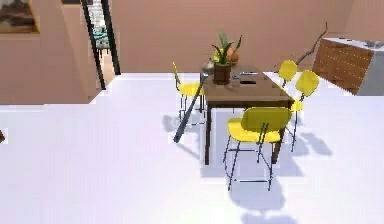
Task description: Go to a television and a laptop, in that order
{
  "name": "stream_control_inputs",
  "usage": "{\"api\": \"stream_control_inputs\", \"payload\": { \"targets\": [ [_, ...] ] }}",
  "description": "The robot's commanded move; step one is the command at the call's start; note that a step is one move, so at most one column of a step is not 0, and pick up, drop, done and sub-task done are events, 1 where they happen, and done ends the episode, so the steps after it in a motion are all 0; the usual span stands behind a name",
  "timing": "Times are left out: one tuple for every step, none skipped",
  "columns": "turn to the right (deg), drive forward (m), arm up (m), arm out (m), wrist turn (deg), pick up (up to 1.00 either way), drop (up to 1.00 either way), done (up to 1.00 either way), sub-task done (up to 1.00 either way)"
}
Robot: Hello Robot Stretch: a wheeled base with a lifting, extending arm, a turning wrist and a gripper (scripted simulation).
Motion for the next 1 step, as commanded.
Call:
{"api": "stream_control_inputs", "payload": {
  "targets": [
    [0.0, 0.2, 0.0, 0.0, 0.0, 0.0, 0.0, 0.0, 0.0]
  ]
}}
